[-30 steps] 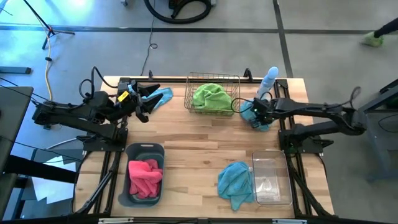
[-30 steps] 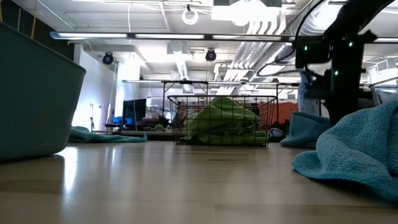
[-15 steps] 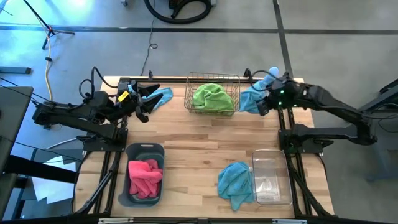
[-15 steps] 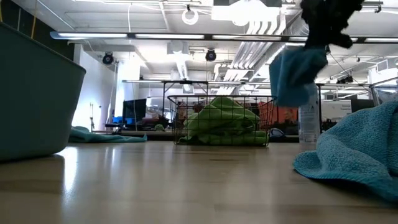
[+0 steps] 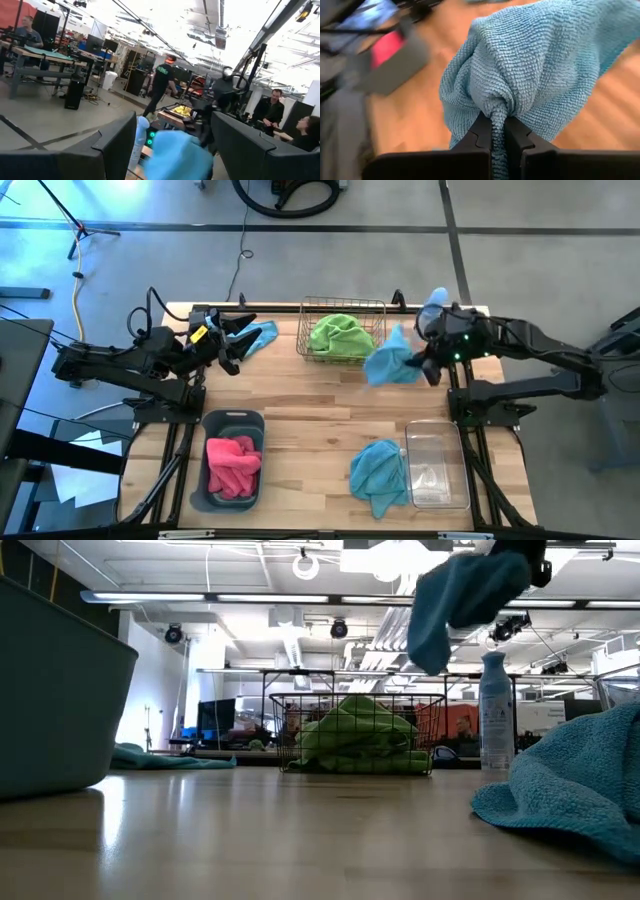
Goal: Sort microfiber towel by color & place in baskets
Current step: Put the top right blue towel into the transparent bin
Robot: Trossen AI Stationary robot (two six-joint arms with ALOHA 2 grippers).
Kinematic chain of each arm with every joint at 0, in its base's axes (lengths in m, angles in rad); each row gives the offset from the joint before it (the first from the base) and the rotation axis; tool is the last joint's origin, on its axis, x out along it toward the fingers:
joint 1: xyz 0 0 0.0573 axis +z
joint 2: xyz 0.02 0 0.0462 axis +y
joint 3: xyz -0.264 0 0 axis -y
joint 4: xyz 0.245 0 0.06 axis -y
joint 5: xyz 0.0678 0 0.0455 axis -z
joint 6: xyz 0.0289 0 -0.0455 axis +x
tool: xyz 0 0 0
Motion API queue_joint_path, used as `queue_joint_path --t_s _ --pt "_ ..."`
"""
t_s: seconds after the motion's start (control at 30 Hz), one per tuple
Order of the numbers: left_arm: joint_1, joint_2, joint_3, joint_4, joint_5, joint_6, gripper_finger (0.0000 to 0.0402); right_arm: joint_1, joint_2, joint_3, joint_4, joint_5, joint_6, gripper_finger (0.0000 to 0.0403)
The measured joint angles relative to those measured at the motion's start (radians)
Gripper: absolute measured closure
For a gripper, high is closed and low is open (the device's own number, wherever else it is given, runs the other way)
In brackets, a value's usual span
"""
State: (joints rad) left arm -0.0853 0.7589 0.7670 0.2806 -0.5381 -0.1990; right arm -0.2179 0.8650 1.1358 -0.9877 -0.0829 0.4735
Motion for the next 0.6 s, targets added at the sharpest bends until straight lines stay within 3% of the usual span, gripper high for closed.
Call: queue_joint_path --t_s 0.3,0.6 --pt "0.000 0.000 0.000 0.001 0.000 -0.008 0.0156 0.370 0.000 0.000 0.098 -0.143 0.220 0.0402" --pt "0.000 0.000 0.000 0.001 -0.001 -0.008 0.0156 0.716 0.000 0.000 0.046 -0.219 0.566 0.0402"
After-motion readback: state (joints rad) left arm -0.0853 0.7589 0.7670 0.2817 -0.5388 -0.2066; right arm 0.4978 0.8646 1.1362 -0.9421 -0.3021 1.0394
